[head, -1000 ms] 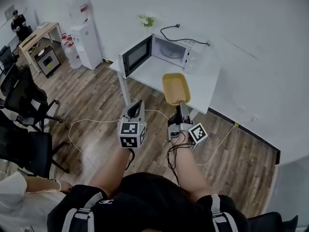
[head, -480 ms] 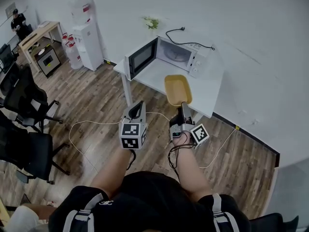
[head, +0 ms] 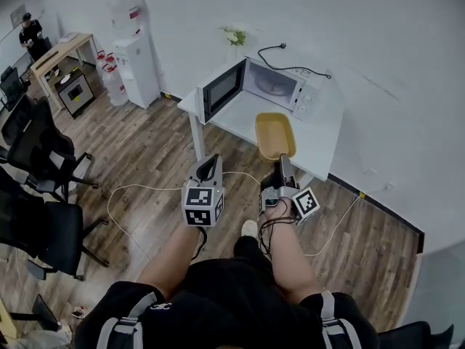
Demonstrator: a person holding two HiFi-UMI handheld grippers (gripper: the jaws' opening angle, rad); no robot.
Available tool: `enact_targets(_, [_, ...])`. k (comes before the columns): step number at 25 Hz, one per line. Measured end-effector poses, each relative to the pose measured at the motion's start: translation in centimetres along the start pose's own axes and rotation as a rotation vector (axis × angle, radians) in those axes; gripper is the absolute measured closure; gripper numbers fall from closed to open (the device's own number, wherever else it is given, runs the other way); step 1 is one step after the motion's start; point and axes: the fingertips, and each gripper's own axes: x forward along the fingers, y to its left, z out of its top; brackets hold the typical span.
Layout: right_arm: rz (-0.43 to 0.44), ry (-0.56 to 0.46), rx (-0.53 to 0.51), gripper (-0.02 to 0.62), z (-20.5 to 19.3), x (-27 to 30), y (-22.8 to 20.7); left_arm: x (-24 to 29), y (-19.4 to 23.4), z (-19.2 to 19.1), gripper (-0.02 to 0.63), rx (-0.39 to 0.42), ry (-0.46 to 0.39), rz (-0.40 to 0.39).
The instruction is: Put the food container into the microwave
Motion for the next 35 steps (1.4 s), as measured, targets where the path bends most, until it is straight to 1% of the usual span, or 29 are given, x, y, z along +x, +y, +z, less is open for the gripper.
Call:
enact_targets(4, [0.0,-0.008,0.005,0.385,0.3,1.4,-1.0,1.5,0.8,-0.4,0.597,0.011,0.003,0.0])
enact_targets(11, [0.004,-0.007,0.005,0.385,2.0,5.5,-2.5,6.2,1.6,0.0,0.597,0.017,0.002,-0.003])
enact_targets(24, [-0.014,0.003,0.016,0.385,6.7,15.8,-6.9,17.8,3.4,-0.6,0.597,0.014,0.03,0.011])
enact_targets(28, [-0.038,0.01,0.022,0.385,8.3,18.6,-9.1,21.3,3.8,-0.8,0.597,0.008,0.041,0.019])
enact_targets(32, [-0.049,0.019,0.029,0.385,9.4,21.7,-10.0,24.9,4.2,-0.8,0.597,0.003,0.057,0.023])
enact_targets(35, [-0.081,0.027,0.024,0.385,10.8,24.1,-11.6,28.3,4.5,-0.6,0.597,0.0,0.069,0.026])
